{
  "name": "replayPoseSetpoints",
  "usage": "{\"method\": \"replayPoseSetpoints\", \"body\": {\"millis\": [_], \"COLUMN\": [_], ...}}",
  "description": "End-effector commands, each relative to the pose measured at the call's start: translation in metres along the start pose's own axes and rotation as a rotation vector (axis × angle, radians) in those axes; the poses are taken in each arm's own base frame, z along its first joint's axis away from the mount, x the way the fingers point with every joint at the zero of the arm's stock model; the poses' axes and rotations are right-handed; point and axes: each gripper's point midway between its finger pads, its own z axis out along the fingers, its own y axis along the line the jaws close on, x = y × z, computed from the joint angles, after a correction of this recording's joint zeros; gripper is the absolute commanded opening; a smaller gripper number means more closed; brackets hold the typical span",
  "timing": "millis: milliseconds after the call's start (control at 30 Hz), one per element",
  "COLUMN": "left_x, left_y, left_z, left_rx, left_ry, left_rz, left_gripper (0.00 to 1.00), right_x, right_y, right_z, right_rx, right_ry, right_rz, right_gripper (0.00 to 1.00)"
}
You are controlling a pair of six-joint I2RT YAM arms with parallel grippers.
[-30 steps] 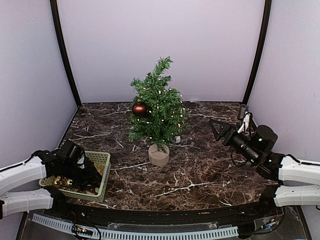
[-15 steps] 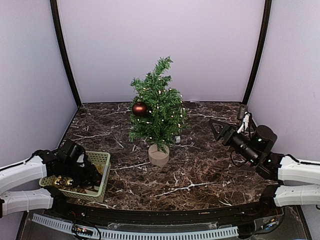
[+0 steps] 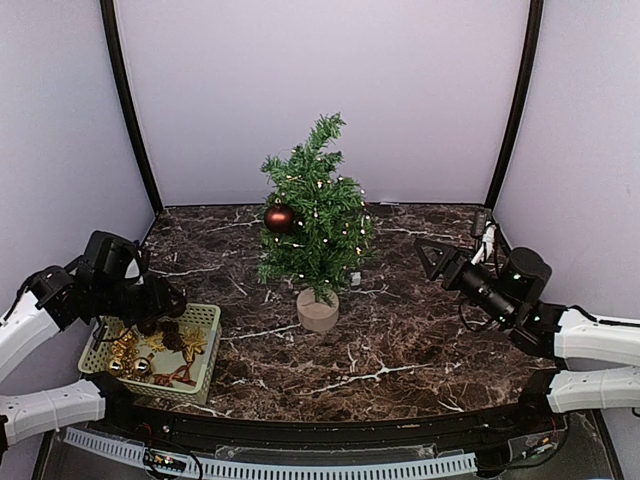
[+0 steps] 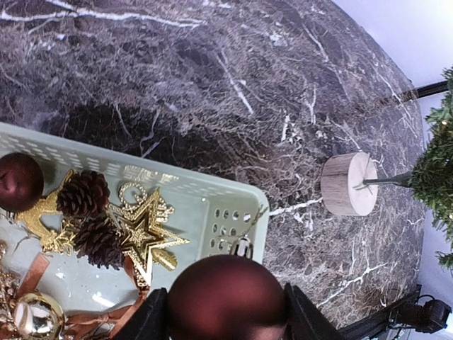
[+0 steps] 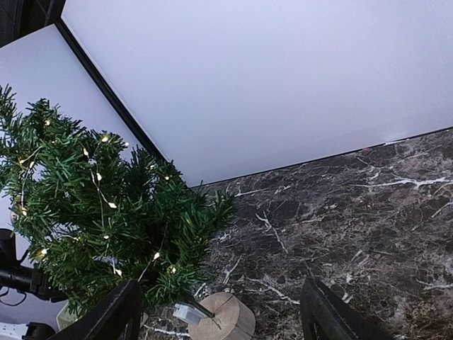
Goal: Decorate the small christmas tree
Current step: Pick up the ornament ball from the bin.
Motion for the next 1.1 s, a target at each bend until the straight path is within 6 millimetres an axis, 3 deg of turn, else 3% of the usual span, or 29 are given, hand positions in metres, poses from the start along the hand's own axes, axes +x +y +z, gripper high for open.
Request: {"method": "replayPoseSetpoints", "body": {"millis": [0, 133, 400, 700, 967, 1067], "left_x": [-0.01, -0.014, 0.006, 0.009, 0.026, 0.038], "left_y": [-0.016, -0.05, -0.118, -0.153, -0.198, -0.219], "left_z": [-0.026, -0.041, -0.067, -0.088, -0.091, -0.102], "left_rx": [0.056, 0.209, 0.588, 0.768, 0.866, 0.933], "left_ry": [-0.04, -0.042, 0.08, 0.045, 0.068, 0.076], "left_rz": [0.118, 0.236, 0.397, 0.416, 0.481, 0.524], "left_gripper": [0.5, 0.5, 0.49, 0.49, 0.48, 0.47], "right_x": [-0.022, -0.026, -0.016, 0.045, 0.065, 0.072], "right_y": [0.024, 0.04, 0.085, 0.126, 0.171, 0.193], "right_z": [0.002, -0.001, -0.012, -0.019, -0.017, -0.012], "right_rx": [-0.087, -0.164, -0.376, -0.526, -0.579, -0.629], "right_ry": [-0.046, -0.036, 0.042, 0.245, 0.26, 0.273], "right_rz": [-0.015, -0.022, -0.007, 0.111, 0.115, 0.099], "right_gripper": [0.77, 0.76, 0.74, 0.8, 0.71, 0.7]}}
